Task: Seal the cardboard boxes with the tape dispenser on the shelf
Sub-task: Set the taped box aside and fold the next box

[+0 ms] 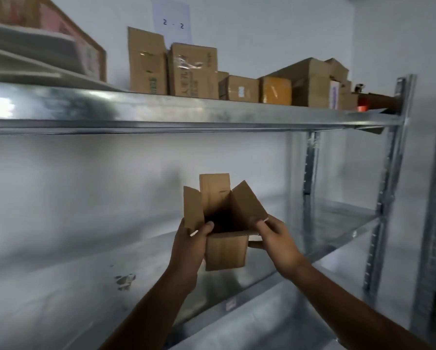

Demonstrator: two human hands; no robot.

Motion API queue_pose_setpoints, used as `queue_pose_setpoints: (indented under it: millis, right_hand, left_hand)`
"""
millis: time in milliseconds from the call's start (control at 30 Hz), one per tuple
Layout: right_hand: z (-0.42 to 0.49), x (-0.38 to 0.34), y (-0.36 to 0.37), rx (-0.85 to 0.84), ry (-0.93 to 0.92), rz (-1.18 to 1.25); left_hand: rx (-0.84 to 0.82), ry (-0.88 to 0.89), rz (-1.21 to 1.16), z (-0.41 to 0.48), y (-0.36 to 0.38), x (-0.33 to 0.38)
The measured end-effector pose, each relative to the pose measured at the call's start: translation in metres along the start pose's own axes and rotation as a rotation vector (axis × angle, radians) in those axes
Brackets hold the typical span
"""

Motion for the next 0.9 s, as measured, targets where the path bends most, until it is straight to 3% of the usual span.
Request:
queue_pose_setpoints:
  millis: [533,900]
  right_hand:
    - [0.029,0.006,-0.308,0.158,0.065,0.048]
    - [0.094,0.026,-0.412,0.248,0.128,0.083]
  left_hand:
    - [-0.200,-0.291,-0.038,-0.005,0.314,-0.045]
    - [-0.284,-0.330,0.025,0.036,0.434,-0.068]
Point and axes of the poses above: each hand's wrist, its own z-axis towards the middle knuckle, its own y-axis out of the palm, x = y × z, the point moved 2 cm from there along z, towards the middle knuckle, and after that the axes turned 9 degrees about y, right-handed, at the moved point
